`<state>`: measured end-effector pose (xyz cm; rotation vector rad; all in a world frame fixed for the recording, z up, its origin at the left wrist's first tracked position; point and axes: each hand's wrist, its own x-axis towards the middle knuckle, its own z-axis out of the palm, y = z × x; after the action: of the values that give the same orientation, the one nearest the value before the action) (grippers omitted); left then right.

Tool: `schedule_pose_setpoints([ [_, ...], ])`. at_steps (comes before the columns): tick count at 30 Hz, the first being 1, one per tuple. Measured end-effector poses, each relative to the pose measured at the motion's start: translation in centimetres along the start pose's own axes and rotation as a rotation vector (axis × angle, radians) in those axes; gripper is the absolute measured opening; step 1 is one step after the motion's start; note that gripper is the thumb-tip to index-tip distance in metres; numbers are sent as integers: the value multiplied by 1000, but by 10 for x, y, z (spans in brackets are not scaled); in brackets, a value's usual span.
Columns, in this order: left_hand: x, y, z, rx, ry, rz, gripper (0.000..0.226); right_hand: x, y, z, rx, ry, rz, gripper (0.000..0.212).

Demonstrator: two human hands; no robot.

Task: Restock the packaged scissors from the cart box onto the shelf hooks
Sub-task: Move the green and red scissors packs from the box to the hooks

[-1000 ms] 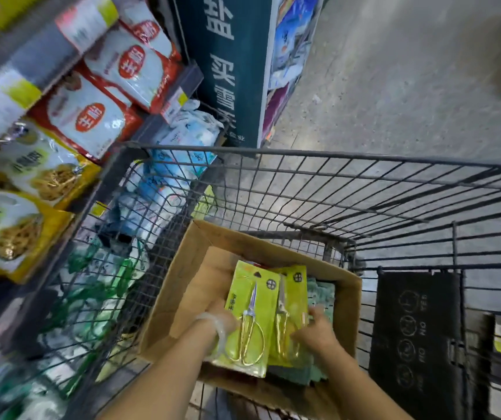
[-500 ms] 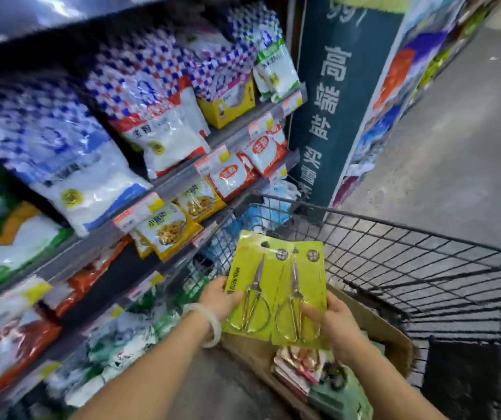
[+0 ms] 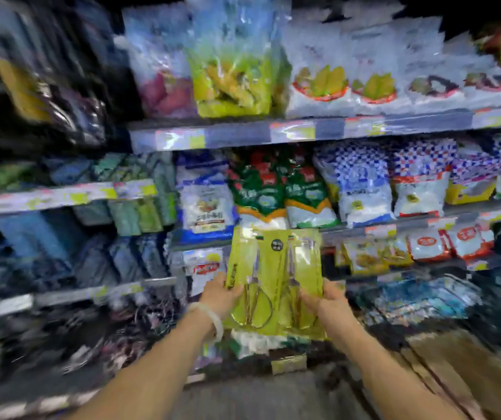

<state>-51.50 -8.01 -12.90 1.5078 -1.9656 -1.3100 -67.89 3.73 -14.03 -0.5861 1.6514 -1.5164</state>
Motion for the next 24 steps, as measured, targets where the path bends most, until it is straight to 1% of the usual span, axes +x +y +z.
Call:
schedule_pose_setpoints([
  [2,-22,-34,-53,-3,92,-22,18,-11,5,63,-23,-98,0,17],
  [4,-46,-67,-101,-31,203,-88,23,-24,12,123,-47,-182,17,13],
  [5,-58,-84,-123,-53,259,-135,27,-30,16,150,-59,-222,20,14],
  [6,-69,-100,-144,-87,305,-185,27,-35,20,177,-76,-271,15,15],
  [7,-78,-116,-163,-143,339,-226,24,-41,23,202,-105,-329,5,11],
  [8,-87,-132,-180,-205,371,-256,20,-47,26,227,-146,-381,-2,11],
  [10,-101,-161,-211,-293,442,-310,15,-52,33,271,-207,-470,3,16],
  [11,-106,-175,-225,-322,479,-335,17,-54,37,292,-233,-512,12,22],
  [13,-112,-199,-250,-374,531,-368,21,-57,44,330,-272,-574,29,28],
  [15,-113,-221,-274,-415,569,-391,22,-57,49,367,-312,-624,34,44],
  [17,-109,-240,-300,-439,626,-416,22,-55,54,406,-320,-667,41,54],
  [19,-101,-257,-327,-466,669,-436,22,-52,53,445,-318,-702,46,57],
  [22,-86,-279,-373,-474,713,-481,38,-42,51,507,-317,-746,54,52],
  [24,-76,-289,-411,-483,739,-488,38,-35,46,549,-312,-778,56,56],
])
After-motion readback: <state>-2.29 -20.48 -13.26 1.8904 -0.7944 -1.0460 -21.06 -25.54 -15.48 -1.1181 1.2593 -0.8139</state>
